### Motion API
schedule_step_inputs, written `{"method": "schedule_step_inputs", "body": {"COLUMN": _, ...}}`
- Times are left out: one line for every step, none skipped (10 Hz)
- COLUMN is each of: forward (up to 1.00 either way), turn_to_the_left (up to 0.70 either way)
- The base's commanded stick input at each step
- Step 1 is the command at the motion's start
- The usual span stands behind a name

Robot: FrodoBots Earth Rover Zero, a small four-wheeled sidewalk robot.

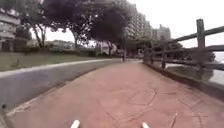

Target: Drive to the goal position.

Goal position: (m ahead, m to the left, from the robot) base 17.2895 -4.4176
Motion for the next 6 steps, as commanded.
{"method": "schedule_step_inputs", "body": {"forward": 0.70, "turn_to_the_left": 0.00}}
{"method": "schedule_step_inputs", "body": {"forward": 0.70, "turn_to_the_left": 0.00}}
{"method": "schedule_step_inputs", "body": {"forward": 0.70, "turn_to_the_left": 0.00}}
{"method": "schedule_step_inputs", "body": {"forward": 0.70, "turn_to_the_left": 0.00}}
{"method": "schedule_step_inputs", "body": {"forward": 0.70, "turn_to_the_left": 0.00}}
{"method": "schedule_step_inputs", "body": {"forward": 0.70, "turn_to_the_left": 0.00}}
